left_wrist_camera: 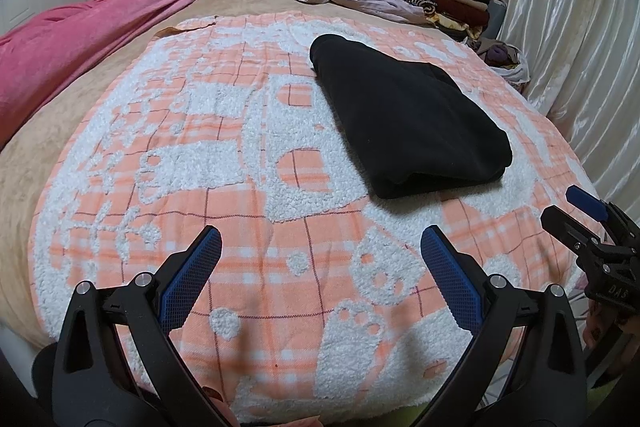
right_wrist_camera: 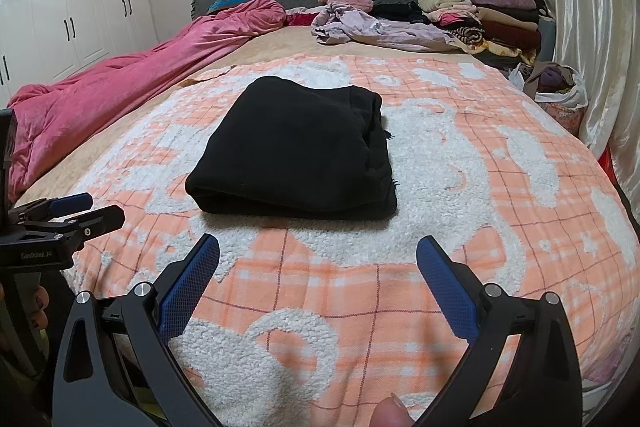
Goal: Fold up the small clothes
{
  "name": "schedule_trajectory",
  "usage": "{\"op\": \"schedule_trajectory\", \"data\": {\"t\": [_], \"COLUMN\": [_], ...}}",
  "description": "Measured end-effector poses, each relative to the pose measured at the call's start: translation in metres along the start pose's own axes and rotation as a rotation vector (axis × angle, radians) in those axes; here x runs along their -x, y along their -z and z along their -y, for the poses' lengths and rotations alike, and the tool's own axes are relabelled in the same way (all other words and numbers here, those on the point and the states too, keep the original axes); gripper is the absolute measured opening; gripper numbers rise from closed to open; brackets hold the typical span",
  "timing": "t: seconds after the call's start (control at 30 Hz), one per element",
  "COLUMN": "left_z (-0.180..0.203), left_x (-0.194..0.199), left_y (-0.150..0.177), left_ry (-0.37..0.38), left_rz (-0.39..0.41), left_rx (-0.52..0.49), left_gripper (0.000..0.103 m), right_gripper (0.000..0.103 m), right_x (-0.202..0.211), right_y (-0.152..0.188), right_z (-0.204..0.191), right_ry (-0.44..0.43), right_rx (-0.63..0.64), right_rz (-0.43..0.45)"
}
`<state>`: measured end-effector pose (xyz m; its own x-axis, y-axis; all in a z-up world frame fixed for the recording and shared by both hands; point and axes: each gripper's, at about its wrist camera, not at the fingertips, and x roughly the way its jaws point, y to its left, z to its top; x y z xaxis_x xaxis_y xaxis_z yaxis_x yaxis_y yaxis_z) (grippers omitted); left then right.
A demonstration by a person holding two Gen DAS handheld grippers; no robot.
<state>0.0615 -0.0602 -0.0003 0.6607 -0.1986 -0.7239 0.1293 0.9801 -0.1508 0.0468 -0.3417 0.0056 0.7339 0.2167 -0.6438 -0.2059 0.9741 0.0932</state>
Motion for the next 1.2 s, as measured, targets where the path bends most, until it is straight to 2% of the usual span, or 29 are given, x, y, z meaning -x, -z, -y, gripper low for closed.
{"op": "schedule_trajectory", "data": {"t": [0.3, 0.63, 0.83, 0.9, 1.0, 1.1, 1.2], "left_z": [0.000, 0.002, -0.008, -0.018, -0.050, -0.096, -0.160], "left_x": [0.000, -0.001, -0.006, -0.009, -0.014, -0.015, -0.015], "left_y": [0.002, 0.002, 0.002, 0.000, -0.006, -0.015, -0.025], "left_ry": [0.001, 0.000, -0.018, -0.050, -0.111, -0.146, -0.264], "left_rz": [-0.002, -0.002, -0.031, -0.036, -0.040, -0.035, -0.014], "left_rx": [-0.005, -0.008, 0.017, 0.044, 0.131, 0.218, 0.290], "left_gripper": [0.093, 0.093, 0.093, 0.093, 0.093, 0.093, 0.093], "right_gripper": [0.098, 0.098, 0.098, 0.098, 0.098, 0.098, 0.098], "right_x": [-0.002, -0.008, -0.005, -0.001, 0.008, 0.024, 0.053], "right_y": [0.000, 0.003, 0.007, 0.010, 0.021, 0.042, 0.069], "right_z": [0.002, 0.017, 0.035, 0.048, 0.083, 0.145, 0.214], "right_ry": [0.014, 0.080, 0.137, 0.181, 0.304, 0.460, 0.624], "right_rx": [-0.005, -0.046, -0.097, -0.130, -0.202, -0.340, -0.497], "right_rz": [-0.003, -0.028, -0.027, -0.018, 0.002, 0.001, 0.006]}}
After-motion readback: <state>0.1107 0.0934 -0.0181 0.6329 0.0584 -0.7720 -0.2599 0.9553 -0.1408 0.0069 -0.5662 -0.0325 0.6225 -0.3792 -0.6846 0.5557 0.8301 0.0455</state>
